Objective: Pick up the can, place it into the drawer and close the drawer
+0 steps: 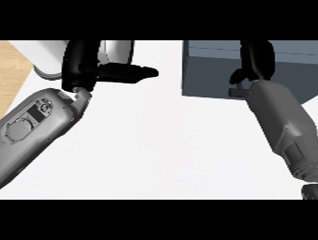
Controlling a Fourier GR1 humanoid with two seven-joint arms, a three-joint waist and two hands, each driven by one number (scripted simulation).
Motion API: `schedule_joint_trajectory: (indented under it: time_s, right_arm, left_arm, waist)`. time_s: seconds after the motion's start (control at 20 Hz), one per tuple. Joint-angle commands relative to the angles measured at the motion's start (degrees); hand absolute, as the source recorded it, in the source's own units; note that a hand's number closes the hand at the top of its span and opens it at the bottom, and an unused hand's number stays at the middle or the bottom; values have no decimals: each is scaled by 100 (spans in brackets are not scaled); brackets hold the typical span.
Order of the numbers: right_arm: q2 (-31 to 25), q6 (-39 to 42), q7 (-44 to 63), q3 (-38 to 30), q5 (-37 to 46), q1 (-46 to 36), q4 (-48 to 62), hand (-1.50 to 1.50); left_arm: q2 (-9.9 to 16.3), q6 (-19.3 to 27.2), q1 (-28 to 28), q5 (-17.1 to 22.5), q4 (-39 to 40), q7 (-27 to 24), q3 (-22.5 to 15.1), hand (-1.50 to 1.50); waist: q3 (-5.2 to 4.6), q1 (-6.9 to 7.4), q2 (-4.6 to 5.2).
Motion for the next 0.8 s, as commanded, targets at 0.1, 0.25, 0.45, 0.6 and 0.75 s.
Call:
schedule_joint_trajectory:
  time_s: [0.1, 0.25, 0.45, 0.6, 0.75]
  right_arm:
    - [82, -50, 190, -190, -89, -675, 339, -150]
    - [89, 119, -304, -335, -312, -714, 416, -150]
    - [352, 160, -1036, -824, -992, -757, 145, -150]
    - [359, 458, -1315, -1190, -1425, -852, 128, -150]
    - [508, 525, -1461, -1489, -1759, -913, 82, -150]
  left_arm:
    - [16, 8, 518, -125, -350, -173, -68, -150]
    - [215, -235, 231, -33, -226, -70, 229, -150]
    - [114, -103, 456, -118, -322, -79, 103, -150]
    - [48, -47, 569, -172, -239, -197, 126, -150]
    - [189, -131, 723, -154, -449, -223, 165, -150]
  waist:
    - [18, 178, 78]
    - [26, 118, 120]
    - [39, 87, 89]
    - [37, 29, 98]
    - [33, 103, 61]
